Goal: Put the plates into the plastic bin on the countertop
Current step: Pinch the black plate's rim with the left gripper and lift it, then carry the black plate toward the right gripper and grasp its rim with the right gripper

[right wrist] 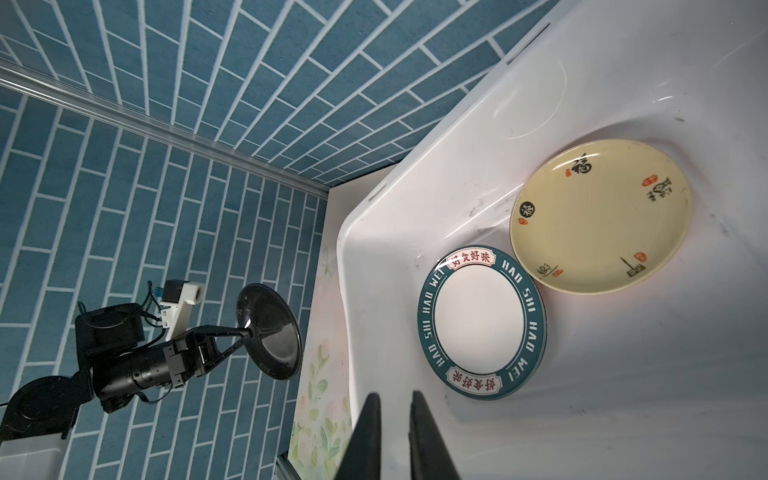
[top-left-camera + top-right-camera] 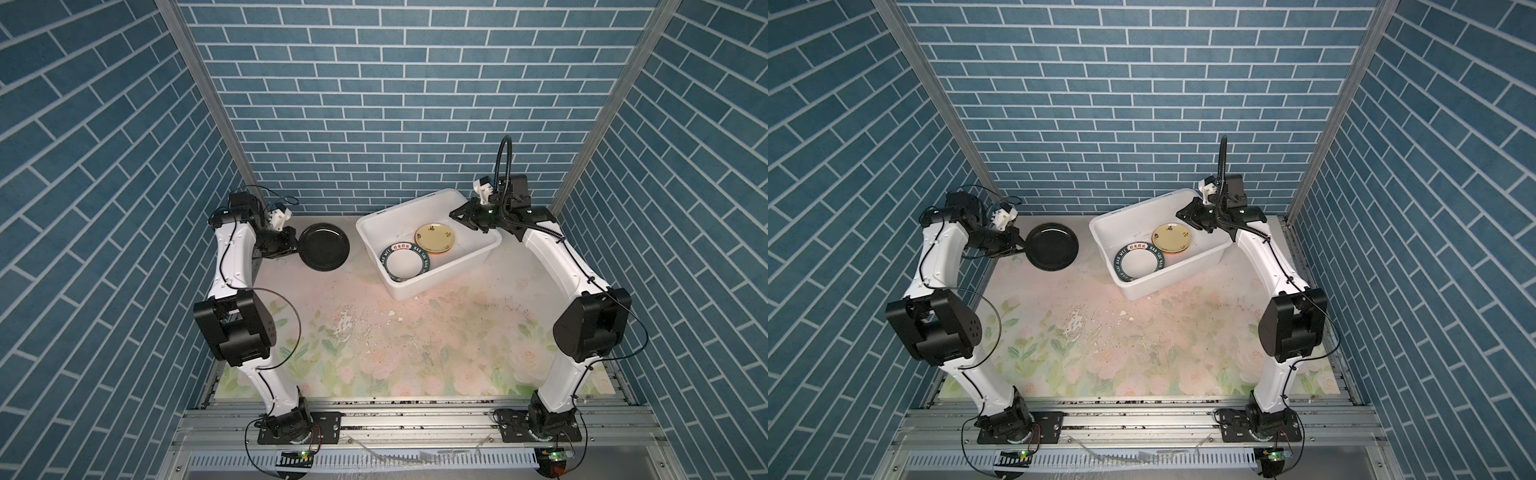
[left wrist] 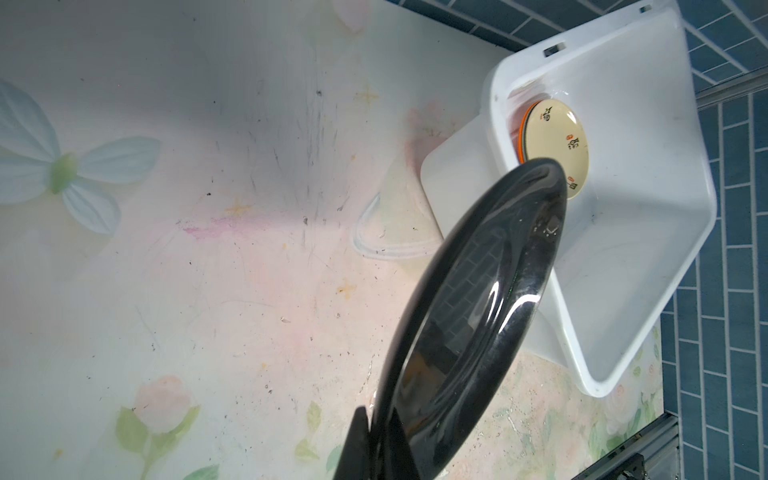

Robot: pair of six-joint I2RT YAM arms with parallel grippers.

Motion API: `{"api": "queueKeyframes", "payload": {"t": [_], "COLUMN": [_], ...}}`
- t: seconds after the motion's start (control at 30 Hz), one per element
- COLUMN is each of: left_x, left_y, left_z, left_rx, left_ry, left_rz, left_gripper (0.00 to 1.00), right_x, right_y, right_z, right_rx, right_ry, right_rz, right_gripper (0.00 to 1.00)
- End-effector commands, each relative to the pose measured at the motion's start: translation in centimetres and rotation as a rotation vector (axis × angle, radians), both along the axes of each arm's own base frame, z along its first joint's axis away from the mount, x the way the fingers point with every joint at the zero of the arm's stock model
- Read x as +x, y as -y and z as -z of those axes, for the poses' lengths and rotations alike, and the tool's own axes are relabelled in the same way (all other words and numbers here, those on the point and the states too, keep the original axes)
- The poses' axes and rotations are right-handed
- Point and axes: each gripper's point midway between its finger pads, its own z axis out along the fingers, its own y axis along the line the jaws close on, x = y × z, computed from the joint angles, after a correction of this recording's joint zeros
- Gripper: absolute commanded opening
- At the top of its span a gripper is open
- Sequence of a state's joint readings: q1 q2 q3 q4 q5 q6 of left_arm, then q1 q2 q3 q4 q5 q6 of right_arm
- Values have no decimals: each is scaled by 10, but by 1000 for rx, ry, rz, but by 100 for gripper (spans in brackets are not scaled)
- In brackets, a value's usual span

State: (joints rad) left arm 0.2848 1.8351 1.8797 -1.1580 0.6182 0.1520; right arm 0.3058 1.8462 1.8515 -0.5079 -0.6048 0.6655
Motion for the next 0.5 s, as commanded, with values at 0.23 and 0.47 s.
{"api": "queueKeyframes", "payload": {"t": [0.23, 0.47], "left_x": [-17, -22], "left_y": [40, 95], "left_z": [-67, -77], "left_rx": [13, 21], "left_ry": [169, 237], "left_rz": [134, 335], "left_gripper": [0, 0], "right_x": [-24, -48], "right_y": [-57, -77], "right_z": [-14, -26], "right_rx": [-100, -134], "right_ry": [58, 79], "right_rz": [-208, -271], "right_gripper": [16, 16]}}
